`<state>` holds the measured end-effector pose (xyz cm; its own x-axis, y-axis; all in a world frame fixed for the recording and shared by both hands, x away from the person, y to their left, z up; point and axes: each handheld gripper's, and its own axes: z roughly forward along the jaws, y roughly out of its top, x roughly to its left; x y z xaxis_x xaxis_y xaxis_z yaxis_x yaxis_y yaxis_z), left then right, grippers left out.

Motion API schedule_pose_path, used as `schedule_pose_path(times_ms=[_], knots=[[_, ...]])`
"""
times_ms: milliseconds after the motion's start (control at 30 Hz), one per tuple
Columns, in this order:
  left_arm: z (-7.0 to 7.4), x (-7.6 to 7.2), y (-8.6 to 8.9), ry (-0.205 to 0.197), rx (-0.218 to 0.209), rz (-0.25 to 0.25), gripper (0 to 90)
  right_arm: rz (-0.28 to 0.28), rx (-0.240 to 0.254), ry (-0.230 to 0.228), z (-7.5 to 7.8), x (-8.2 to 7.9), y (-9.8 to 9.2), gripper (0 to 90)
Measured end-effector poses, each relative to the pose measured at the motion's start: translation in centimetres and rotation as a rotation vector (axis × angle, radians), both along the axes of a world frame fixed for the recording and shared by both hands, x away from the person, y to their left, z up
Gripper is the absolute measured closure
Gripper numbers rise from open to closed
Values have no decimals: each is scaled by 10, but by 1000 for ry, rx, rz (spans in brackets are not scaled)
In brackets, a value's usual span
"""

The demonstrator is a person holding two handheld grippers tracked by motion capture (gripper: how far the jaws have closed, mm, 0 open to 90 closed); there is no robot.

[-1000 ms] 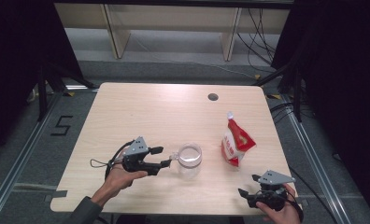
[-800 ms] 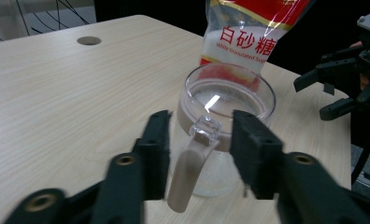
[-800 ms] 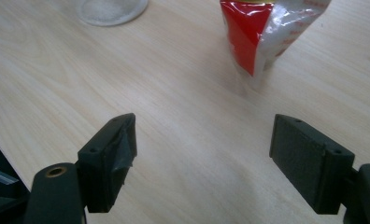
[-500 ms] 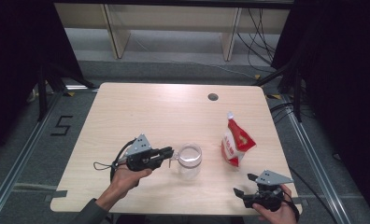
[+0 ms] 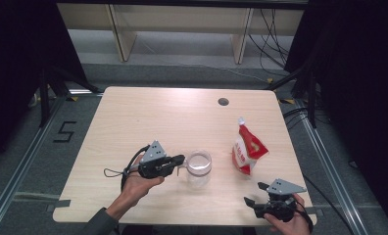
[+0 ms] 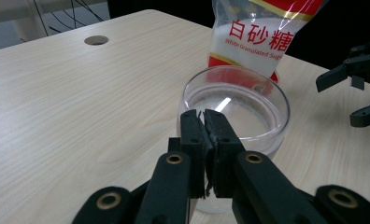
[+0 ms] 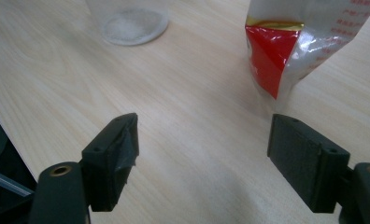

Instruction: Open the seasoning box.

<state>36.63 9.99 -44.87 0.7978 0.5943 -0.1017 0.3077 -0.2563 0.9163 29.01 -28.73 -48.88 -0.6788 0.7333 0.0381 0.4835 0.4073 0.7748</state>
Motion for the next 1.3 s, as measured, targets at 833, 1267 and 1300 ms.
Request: schedule_pose_path(times_ms=[833,1267,1300], knots=[[-3,-2,1,-1,-15,7,863,109,41,-185,19,19,49,642],[-4,-3,2,-17,-3,5,864,158,78,-218,23,43,78,801],[-4,-3,2,-20,-7,1,864,155,77,-224,22,44,80,808]])
